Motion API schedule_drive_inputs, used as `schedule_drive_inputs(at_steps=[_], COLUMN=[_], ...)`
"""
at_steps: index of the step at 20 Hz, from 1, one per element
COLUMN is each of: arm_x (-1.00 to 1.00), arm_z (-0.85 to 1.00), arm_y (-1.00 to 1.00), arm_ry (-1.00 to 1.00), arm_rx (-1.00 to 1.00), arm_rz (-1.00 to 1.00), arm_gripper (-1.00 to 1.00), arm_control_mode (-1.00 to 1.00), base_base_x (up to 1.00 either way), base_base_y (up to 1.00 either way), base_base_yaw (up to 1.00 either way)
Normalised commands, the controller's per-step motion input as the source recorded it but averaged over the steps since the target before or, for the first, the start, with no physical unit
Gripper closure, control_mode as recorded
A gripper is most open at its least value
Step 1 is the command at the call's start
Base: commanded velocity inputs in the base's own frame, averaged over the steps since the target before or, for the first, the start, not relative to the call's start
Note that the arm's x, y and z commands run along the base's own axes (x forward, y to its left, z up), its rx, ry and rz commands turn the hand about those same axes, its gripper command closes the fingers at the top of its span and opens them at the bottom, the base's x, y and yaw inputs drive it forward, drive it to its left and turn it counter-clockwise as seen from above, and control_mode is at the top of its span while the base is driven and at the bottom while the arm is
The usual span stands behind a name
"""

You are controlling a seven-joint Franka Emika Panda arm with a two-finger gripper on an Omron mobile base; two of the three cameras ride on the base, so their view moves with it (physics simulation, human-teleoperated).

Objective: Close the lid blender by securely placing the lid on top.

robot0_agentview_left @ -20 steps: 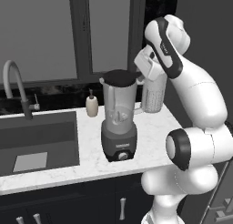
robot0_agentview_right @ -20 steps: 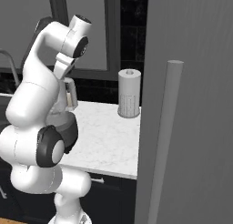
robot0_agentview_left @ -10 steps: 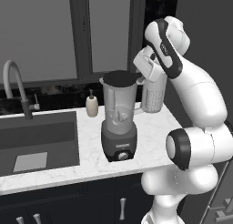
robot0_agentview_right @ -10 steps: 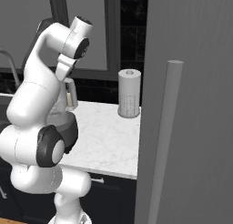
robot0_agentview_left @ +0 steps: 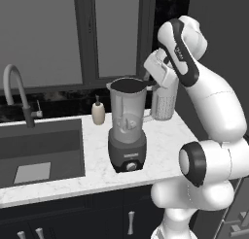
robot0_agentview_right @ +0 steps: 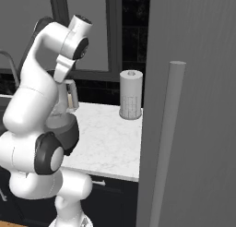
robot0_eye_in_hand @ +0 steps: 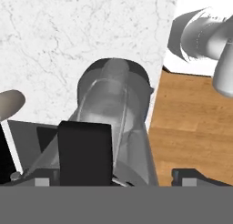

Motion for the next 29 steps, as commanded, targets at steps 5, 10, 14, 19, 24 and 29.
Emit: schedule_drive_inputs(at_steps=[5,10,14,19,24,29], arm_x=[-0.41,-0.41,-0.37,-0.62,-0.85,-0.95], arm_z=[0.67,0.57,0.27,0.30,0.11,-0.12], arm_y=[0.00,0.10,0.16,0.16,0.07,0.10], arm_ry=[-0.12,-0.07,-0.02,-0.01,-0.02,-0.04], arm_rx=[-0.01,-0.02,-0.01,0.00,0.00,0.00], arm_rz=[0.00,0.00,0.00,0.00,0.00,0.00], arm_gripper=[-1.00,-1.00,-1.00,-1.00,-1.00,-1.00], arm_control_mode=[-1.00,-1.00,-1.00,-1.00,-1.00,-1.00], base_base_x=[0.00,0.00,0.00,0.00,0.00,0.00], base_base_y=[0.00,0.00,0.00,0.00,0.00,0.00], base_base_yaw=[0.00,0.00,0.00,0.00,0.00,0.00])
